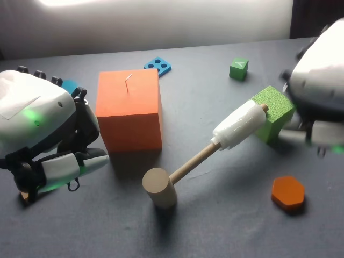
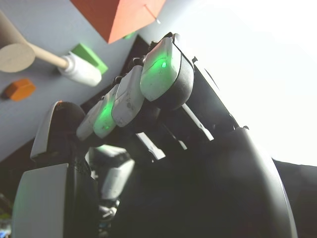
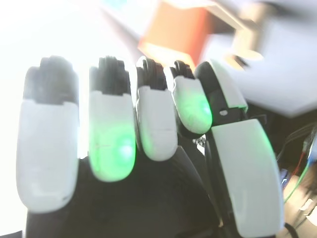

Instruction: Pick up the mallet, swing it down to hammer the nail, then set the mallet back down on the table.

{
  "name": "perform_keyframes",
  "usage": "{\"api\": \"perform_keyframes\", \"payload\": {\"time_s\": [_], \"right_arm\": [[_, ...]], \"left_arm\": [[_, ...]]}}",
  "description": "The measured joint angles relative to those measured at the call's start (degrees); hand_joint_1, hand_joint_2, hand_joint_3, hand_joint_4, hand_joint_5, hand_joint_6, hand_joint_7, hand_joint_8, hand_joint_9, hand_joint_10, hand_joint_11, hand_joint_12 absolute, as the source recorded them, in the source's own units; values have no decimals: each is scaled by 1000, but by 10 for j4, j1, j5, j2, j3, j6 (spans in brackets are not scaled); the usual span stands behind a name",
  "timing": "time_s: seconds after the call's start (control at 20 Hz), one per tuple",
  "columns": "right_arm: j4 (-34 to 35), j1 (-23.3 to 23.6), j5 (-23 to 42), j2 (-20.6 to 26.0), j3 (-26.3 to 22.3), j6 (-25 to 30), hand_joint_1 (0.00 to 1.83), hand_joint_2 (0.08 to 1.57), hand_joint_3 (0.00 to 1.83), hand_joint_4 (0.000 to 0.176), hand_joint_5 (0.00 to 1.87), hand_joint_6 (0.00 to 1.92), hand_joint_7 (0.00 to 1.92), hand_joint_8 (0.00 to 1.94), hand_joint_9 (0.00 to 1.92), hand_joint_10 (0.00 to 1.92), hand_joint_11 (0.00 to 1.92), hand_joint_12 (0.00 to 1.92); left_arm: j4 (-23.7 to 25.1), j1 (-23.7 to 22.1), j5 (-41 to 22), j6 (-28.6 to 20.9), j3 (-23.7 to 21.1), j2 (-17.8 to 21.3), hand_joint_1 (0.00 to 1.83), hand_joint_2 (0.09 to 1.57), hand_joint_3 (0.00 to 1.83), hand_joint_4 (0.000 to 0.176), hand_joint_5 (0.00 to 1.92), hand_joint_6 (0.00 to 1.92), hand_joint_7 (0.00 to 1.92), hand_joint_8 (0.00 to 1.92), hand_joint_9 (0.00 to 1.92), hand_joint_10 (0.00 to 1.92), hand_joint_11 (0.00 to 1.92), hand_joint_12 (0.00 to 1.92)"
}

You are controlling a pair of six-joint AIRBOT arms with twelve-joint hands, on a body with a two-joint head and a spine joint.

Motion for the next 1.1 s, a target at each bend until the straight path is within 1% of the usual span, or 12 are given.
{"api": "perform_keyframes", "payload": {"time_s": [0.05, 0.35, 0.4, 0.5, 0.6, 0.7, 0.75, 0.8, 0.85, 0.9, 0.95, 1.1], "right_arm": [[-1, -1, 12, -1, -2, 0, 63, 1325, 17, 0, 240, 12, 248, 11, 224, 21, 0, 622], [-9, -7, 62, 0, -1, 8, 150, 1305, 0, 0, 198, 0, 224, 0, 222, 1, 0, 638], [-10, -12, 72, 2, 1, 8, 228, 1279, 0, 0, 246, 8, 275, 9, 253, 7, 0, 694], [-11, -17, 84, 2, 5, 8, 295, 1257, 0, 0, 242, 3, 269, 3, 244, 2, 0, 653], [-14, -21, 115, 1, 12, 6, 386, 1231, 0, 0, 219, 1, 250, 2, 228, 1, 0, 619], [-18, -32, 161, -3, 27, 2, 687, 1138, 0, 0, 163, 1, 166, 1, 140, 2, 0, 542], [31, -39, 190, -9, 39, -50, 822, 1085, 0, 0, 147, 0, 143, 0, 115, 1, 0, 484], [134, -49, 214, -9, 45, -152, 940, 1031, 0, 0, 111, 0, 102, 0, 71, 0, 0, 389], [270, -69, 250, -9, 52, -305, 1008, 991, 0, 0, 87, 0, 78, 0, 44, 0, 0, 311], [360, -80, 271, -9, 55, -406, 1069, 950, 0, 0, 88, 1, 63, 0, 26, 0, 0, 271], [395, -83, 266, -14, 56, -441, 1072, 919, 0, 0, 60, 1, 49, 0, 20, 0, 0, 230], [474, -77, 185, -44, 59, -492, 1132, 899, 0, 0, 15, 0, 10, 0, 1, 0, 0, 171]], "left_arm": [[1, 0, 2, 1, 0, 0, 0, 1253, 43, 0, 42, 3, 31, 2, 23, 3, 0, 95], [0, 2, 7, -3, 4, 0, 0, 1271, 5, 0, 29, 3, 23, 2, 23, 2, 0, 78], [-2, 2, 14, -4, 7, 1, 0, 1278, 2, 0, 65, 3, 64, 3, 58, 3, 0, 147], [2, 2, 17, -7, 7, 4, 0, 1282, 2, 0, 73, 3, 73, 3, 68, 4, 0, 168], [33, 2, 29, -33, 15, 6, 0, 1274, 0, 0, 72, 1, 63, 2, 66, 2, 0, 170], [83, 2, 48, -79, 29, 8, 0, 1277, 0, 0, 86, 4, 68, 2, 71, 2, 0, 196], [108, 2, 59, -105, 37, 8, 0, 1279, 1, 0, 84, 3, 70, 3, 73, 3, 0, 196], [125, 2, 65, -117, 42, 8, 0, 1282, 2, 0, 86, 4, 72, 3, 75, 3, 0, 193], [149, 3, 74, -140, 50, 8, 0, 1276, 0, 0, 81, 1, 73, 3, 78, 4, 0, 194], [174, 7, 78, -163, 56, 8, 0, 1275, 0, 0, 84, 1, 74, 3, 80, 4, 0, 209], [197, 10, 85, -190, 65, 8, 0, 1280, 2, 0, 87, 2, 80, 4, 83, 4, 0, 208], [272, 10, 98, -258, 92, 8, 0, 1290, 2, 0, 112, 4, 107, 4, 108, 5, 0, 253]]}}
